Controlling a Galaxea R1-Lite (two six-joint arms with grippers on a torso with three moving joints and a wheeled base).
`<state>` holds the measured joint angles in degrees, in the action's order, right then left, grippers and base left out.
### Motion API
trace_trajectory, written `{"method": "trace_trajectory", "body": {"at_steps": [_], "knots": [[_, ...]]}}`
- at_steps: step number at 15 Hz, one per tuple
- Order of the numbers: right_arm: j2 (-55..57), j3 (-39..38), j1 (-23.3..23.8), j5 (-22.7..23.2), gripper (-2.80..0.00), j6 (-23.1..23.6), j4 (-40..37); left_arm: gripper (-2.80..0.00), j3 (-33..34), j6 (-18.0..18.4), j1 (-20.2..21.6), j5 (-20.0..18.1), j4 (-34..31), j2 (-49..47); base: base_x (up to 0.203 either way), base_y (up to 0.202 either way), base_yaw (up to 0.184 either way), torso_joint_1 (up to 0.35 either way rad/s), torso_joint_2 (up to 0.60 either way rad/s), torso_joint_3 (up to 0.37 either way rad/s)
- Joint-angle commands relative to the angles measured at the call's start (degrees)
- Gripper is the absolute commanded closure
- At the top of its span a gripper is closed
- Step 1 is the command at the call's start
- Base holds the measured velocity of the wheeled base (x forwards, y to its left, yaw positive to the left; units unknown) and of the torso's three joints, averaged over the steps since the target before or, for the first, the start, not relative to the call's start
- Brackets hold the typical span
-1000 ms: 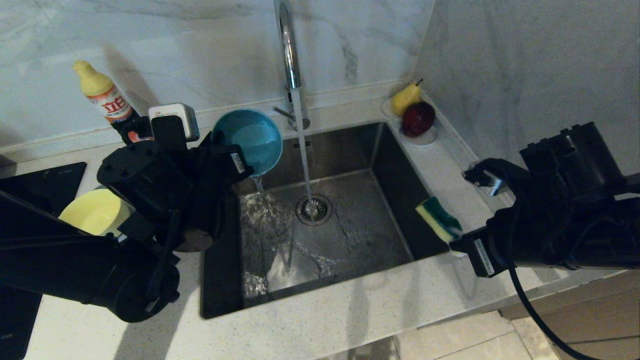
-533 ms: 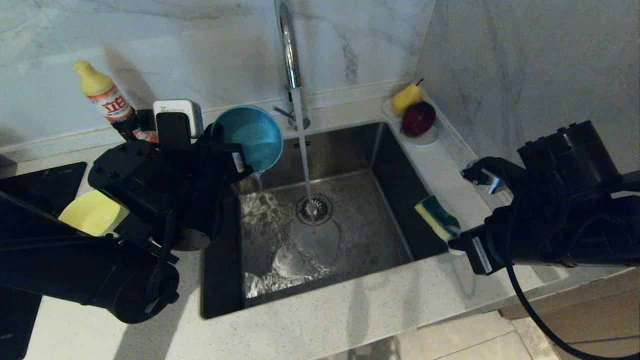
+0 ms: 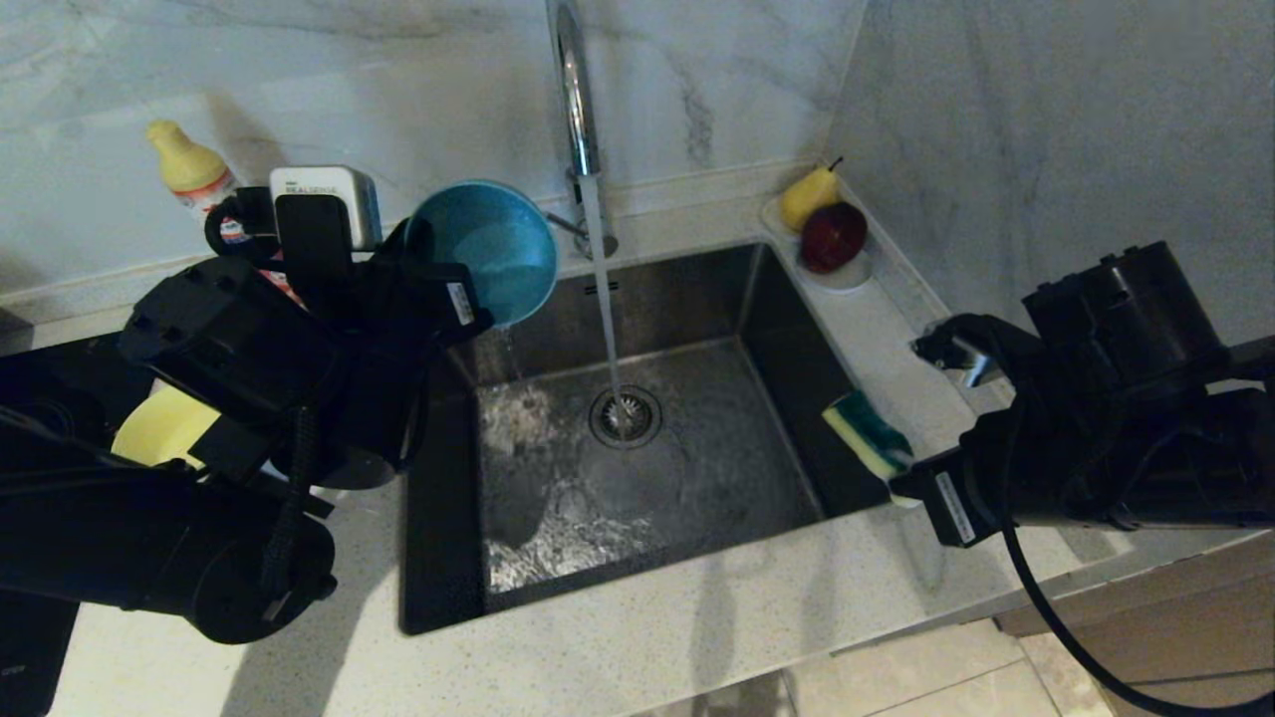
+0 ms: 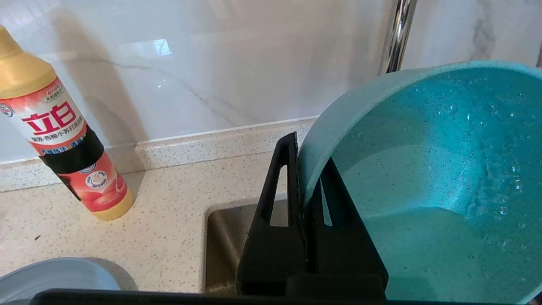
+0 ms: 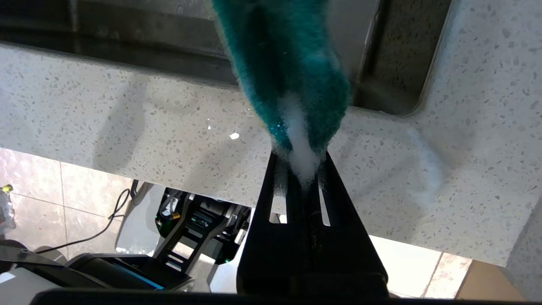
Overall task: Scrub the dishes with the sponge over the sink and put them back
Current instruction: Wash the bowl
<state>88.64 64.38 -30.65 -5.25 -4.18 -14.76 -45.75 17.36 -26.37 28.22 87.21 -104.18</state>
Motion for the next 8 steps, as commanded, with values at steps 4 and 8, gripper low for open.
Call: {"method": "trace_trajectory", "body": {"at_steps": [4,8], "knots": [[0.0,-0.04,-0.03,-0.02,0.0,-0.07,-0.09,0.0,2.51,-0.04,0.0,0.17,0.45,-1.95,0.0,0.0,0.0,0.0,0.0,0.0],[-0.13,-0.04,-0.03,-0.02,0.0,-0.04,-0.09,0.0,-0.06,0.96,0.0,0.08,0.45,-1.08,0.0,0.0,0.0,0.0,0.0,0.0]]}}
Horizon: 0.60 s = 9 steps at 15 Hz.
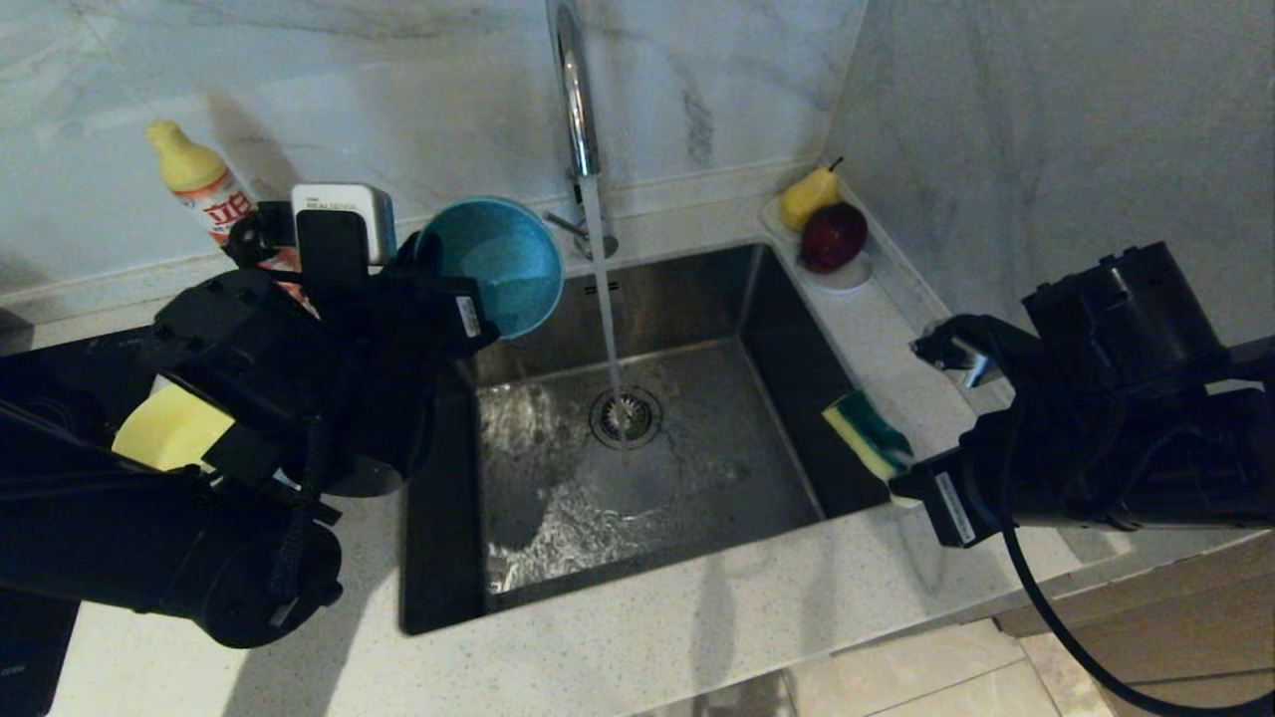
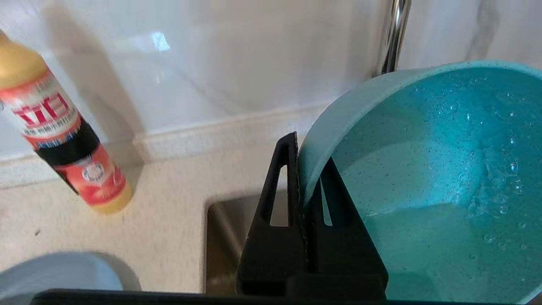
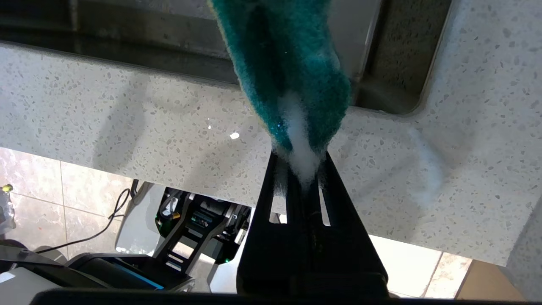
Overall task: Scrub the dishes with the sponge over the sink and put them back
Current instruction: Wash the bowl
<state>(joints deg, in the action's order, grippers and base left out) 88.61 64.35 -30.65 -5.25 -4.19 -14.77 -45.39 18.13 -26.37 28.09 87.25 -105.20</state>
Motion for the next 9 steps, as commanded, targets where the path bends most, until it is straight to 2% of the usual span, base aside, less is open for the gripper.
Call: {"method": "trace_trajectory", "body": {"at_steps": [1,3,6,9], "knots": [[-0.01,-0.02,-0.03,-0.02,0.0,-0.04,-0.08,0.0,-0.05,0.24,0.01,0.24,0.41,-0.69,0.0,0.0,0.0,0.0,0.0,0.0],[0.07,-0.19,-0.03,0.02,0.0,-0.11,-0.08,0.0,0.18,0.74,0.42,0.23,0.41,-4.41,0.0,0.0,0.0,0.0,0.0,0.0],[0.09,-0.19,0.04,-0.02,0.0,-0.11,-0.08,0.0,-0.35,5.65,1.14,0.35,0.41,-6.31,0.0,0.0,0.0,0.0,0.0,0.0],[0.16,-0.28,-0.03,0.07,0.0,-0.11,-0.08,0.0,-0.75,7.89,1.23,0.21,0.41,-5.89,0.0,0.0,0.0,0.0,0.0,0.0]]}}
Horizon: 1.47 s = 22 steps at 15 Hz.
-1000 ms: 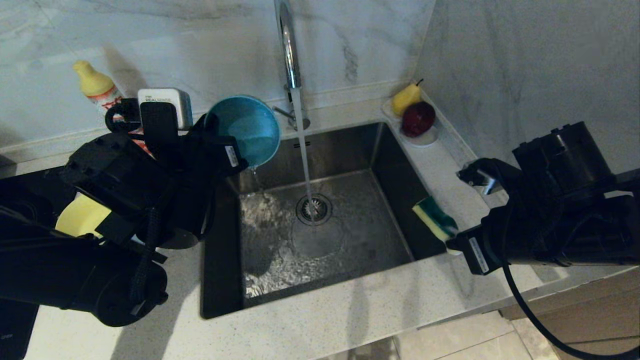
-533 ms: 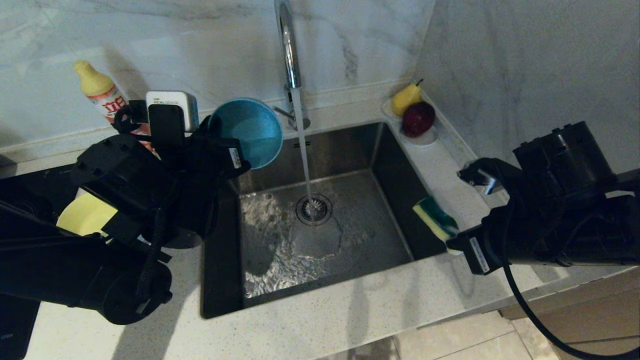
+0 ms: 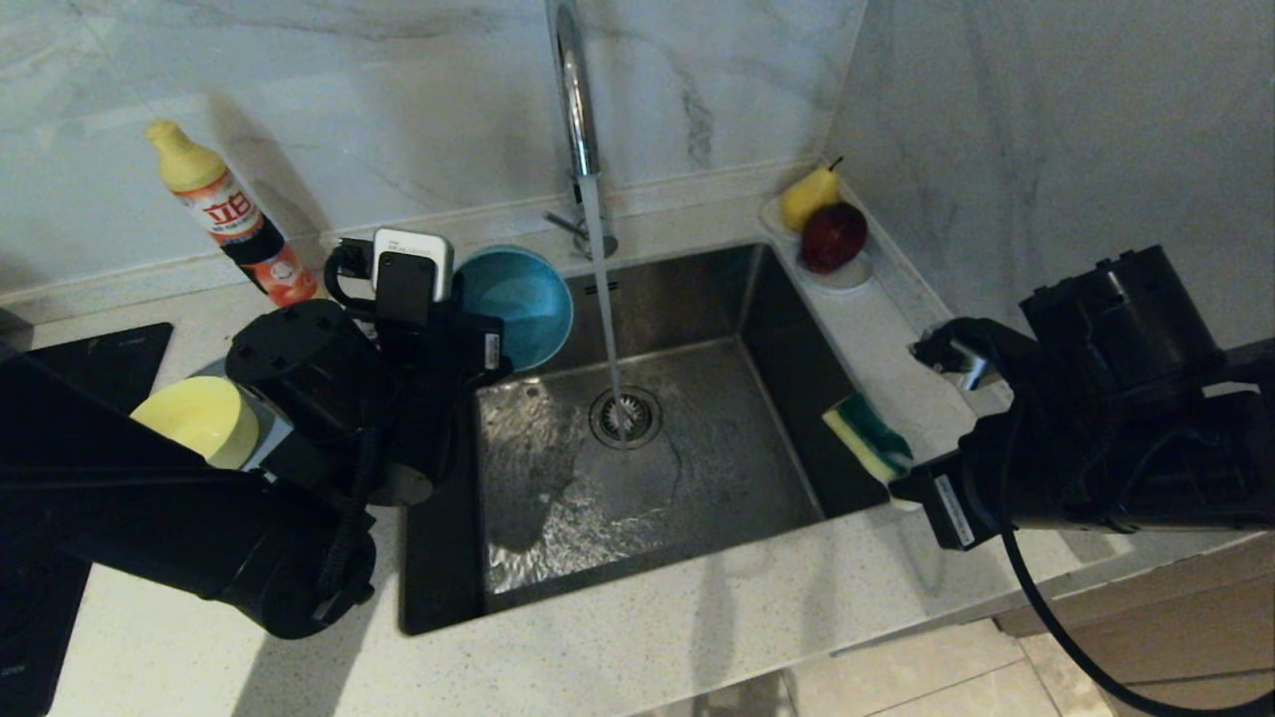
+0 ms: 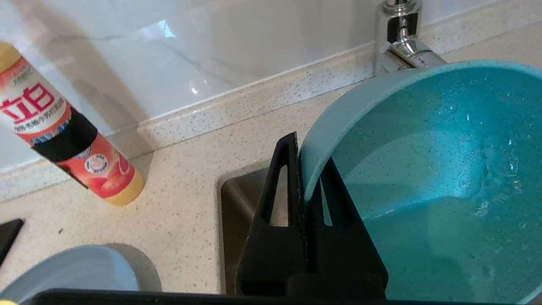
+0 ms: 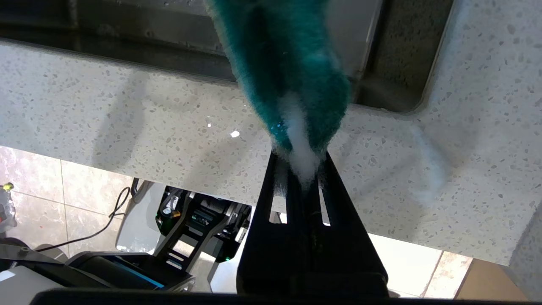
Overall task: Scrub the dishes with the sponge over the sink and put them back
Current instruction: Wash the bowl, then wipe the bowl
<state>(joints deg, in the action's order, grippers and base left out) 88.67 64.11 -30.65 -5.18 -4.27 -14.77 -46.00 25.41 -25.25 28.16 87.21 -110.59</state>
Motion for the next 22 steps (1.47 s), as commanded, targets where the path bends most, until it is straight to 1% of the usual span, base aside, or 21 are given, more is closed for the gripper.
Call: {"method": "trace_trajectory", "body": {"at_steps": [1,2,4,7,9,10,12,13,14,15,16,17,19,20,21,22], "knots": [[0.1,-0.04,-0.03,0.0,0.0,-0.04,-0.08,0.0,0.12,0.7,0.11,0.14,0.45,-0.5,0.0,0.0,0.0,0.0,0.0,0.0],[0.1,0.05,-0.03,-0.09,0.0,-0.04,-0.08,0.0,0.33,1.18,0.11,0.06,0.45,-0.54,0.0,0.0,0.0,0.0,0.0,0.0],[-0.17,0.14,0.06,-0.09,0.0,-0.04,-0.08,0.0,0.55,5.12,0.11,0.13,0.45,-1.26,0.0,0.0,0.0,0.0,0.0,0.0],[-0.41,0.23,-0.03,-0.09,0.0,0.05,-0.08,0.0,-0.75,5.55,0.2,-0.53,0.45,1.21,0.0,0.0,0.0,0.0,0.0,0.0],[-0.26,0.23,-0.03,0.0,0.0,0.05,-0.08,0.0,-1.26,4.79,0.28,-0.79,0.34,4.61,0.0,0.0,0.0,0.0,0.0,0.0],[-0.31,0.23,-0.03,0.0,0.0,0.14,-0.08,0.0,-1.94,4.17,0.28,-0.81,-1.96,6.28,0.0,0.0,0.0,0.0,0.0,0.0],[-0.34,0.23,-0.03,0.0,0.0,0.14,-0.08,0.0,-4.5,1.98,0.28,-0.82,-13.94,9.98,0.0,0.0,0.0,0.0,0.0,0.0],[-0.49,0.23,-0.03,0.0,0.0,0.14,-0.08,0.0,-5.97,0.02,0.28,-0.82,-19.22,11.42,0.0,0.0,0.0,0.0,0.0,0.0],[-0.68,0.31,-0.03,0.0,0.0,0.22,-0.08,0.0,-7.81,-2.4,0.25,-0.85,-26.86,12.88,0.0,0.0,0.0,0.0,0.0,0.0],[-0.61,0.31,-0.03,0.09,0.0,0.22,-0.08,0.0,-10.43,-5.4,0.23,-1.06,-37.17,14.62,0.0,0.0,0.0,0.0,0.0,0.0],[-0.43,0.49,-0.03,0.35,0.0,0.32,-0.08,0.0,-13.29,-9.28,0.22,-1.57,-46.61,16.0,0.0,0.0,0.0,0.0,0.0,0.0],[-0.42,1.0,-0.03,0.43,0.0,0.72,-0.1,0.0,-16.51,-14.7,0.21,-2.74,-56.73,17.25,0.0,0.0,0.0,0.0,0.0,0.0],[-1.03,1.63,-0.15,0.43,0.0,1.25,-0.28,0.0,-21.58,-25.64,0.18,-7.19,-75.65,19.28,0.0,0.0,0.0,0.0,0.0,0.0],[-0.96,2.38,-0.31,0.43,0.0,1.28,-0.67,0.0,-22.89,-31.42,0.13,-10.14,-82.15,19.83,0.0,0.0,0.0,0.0,0.0,0.0],[-0.96,2.82,-0.56,0.43,0.0,1.28,-0.9,0.0,-23.71,-36.26,0.03,-13.65,-86.27,20.13,0.0,0.0,0.0,0.0,0.0,0.0],[-1.08,3.79,-1.12,0.43,0.0,1.36,-1.06,0.0,-23.37,-40.35,-0.39,-16.99,-89.02,20.19,0.0,0.0,0.0,0.0,0.0,0.0]]}}
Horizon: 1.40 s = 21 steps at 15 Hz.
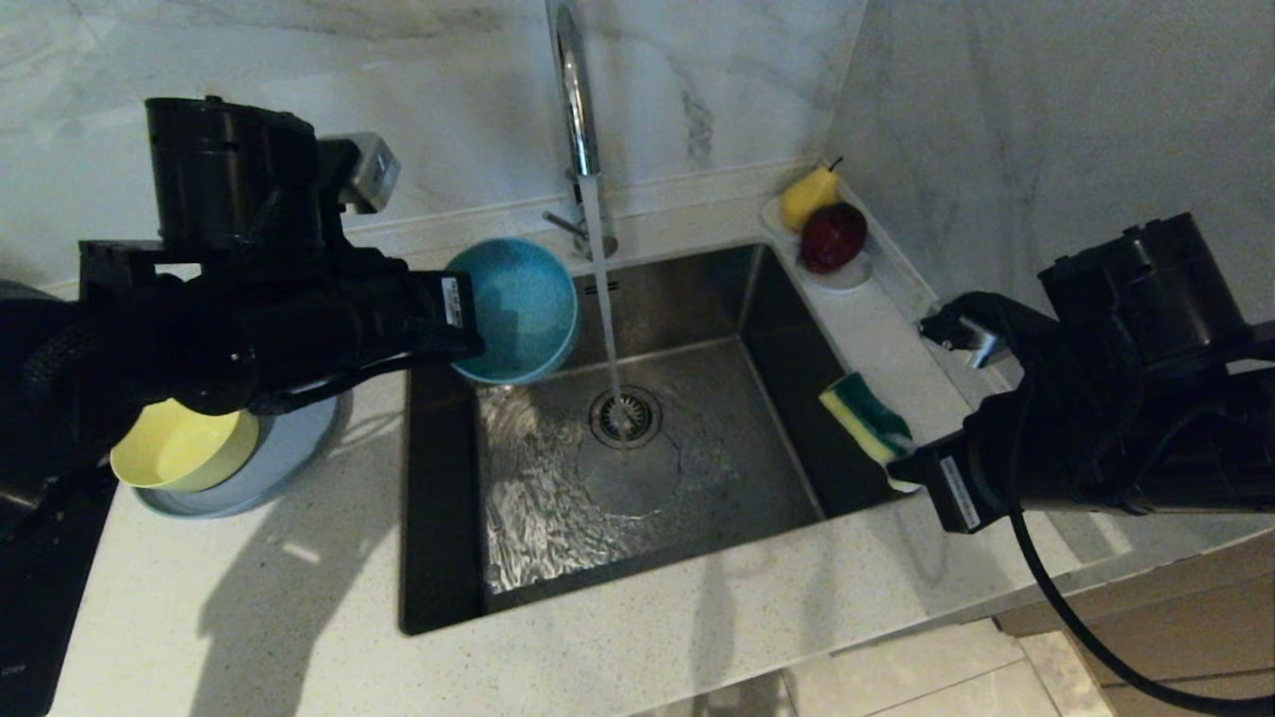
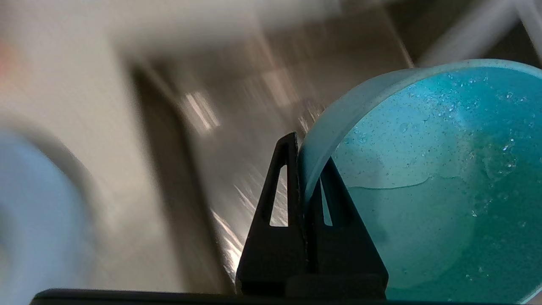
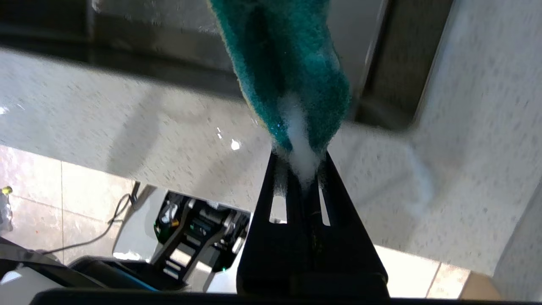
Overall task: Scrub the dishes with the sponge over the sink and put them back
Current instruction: Wipe the bowl
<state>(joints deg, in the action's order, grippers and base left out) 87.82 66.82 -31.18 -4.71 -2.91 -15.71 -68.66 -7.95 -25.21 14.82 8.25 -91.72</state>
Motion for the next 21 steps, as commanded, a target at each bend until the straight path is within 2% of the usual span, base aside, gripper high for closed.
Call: {"method": "trace_trajectory", "body": {"at_steps": [1,3,7,9,11,13,16,18,20,21], "knots": [[-0.38,1.67,-1.0,-0.04,0.0,0.01,-0.21,0.0,-0.32,-8.61,-1.17,-5.1,-11.27,1.09,0.0,0.0,0.0,0.0,0.0,0.0],[-0.8,3.4,-1.6,0.14,0.0,0.01,-1.02,0.0,0.9,-9.94,-3.95,-5.52,-11.87,0.33,0.0,0.0,0.0,0.0,0.0,0.0],[-1.35,7.1,-2.95,3.44,0.0,-0.25,-4.49,0.0,1.73,-9.87,-7.93,-3.33,-11.66,-0.58,0.0,0.0,0.0,0.0,0.0,0.0],[-1.51,8.78,-4.28,3.74,0.0,-0.25,-5.76,0.0,2.55,-9.62,-9.12,0.62,-11.43,-1.64,0.0,0.0,0.0,0.0,0.0,0.0],[-1.63,11.43,-5.63,4.84,0.0,-0.35,-7.51,0.0,2.73,-9.62,-10.53,6.3,-10.51,-2.63,0.0,0.0,0.0,0.0,0.0,0.0],[-1.72,14.81,-7.19,7.68,0.0,-0.62,-11.04,0.0,4.09,-9.48,-11.42,9.1,-4.8,-2.84,0.0,0.0,0.0,0.0,0.0,0.0],[-0.65,19.75,-10.2,10.38,0.0,-1.08,-15.98,0.0,6.32,-8.73,-12.12,14.5,7.15,-3.06,0.0,0.0,0.0,0.0,0.0,0.0],[0.91,23.01,-12.06,11.87,0.0,-2.06,-18.5,0.0,8.1,-6.57,-13.02,17.2,12.47,-2.78,0.0,0.0,0.0,0.0,0.0,0.0],[2.75,25.74,-13.65,13.15,0.0,-2.86,-21.42,0.0,9.5,-4.63,-13.42,18.34,17.73,-2.73,0.0,0.0,0.0,0.0,0.0,0.0],[4.33,27.97,-14.74,13.43,0.0,-4.14,-22.88,0.0,11.09,-2.69,-13.67,18.91,23.1,-2.79,0.0,0.0,0.0,0.0,0.0,0.0]]}}
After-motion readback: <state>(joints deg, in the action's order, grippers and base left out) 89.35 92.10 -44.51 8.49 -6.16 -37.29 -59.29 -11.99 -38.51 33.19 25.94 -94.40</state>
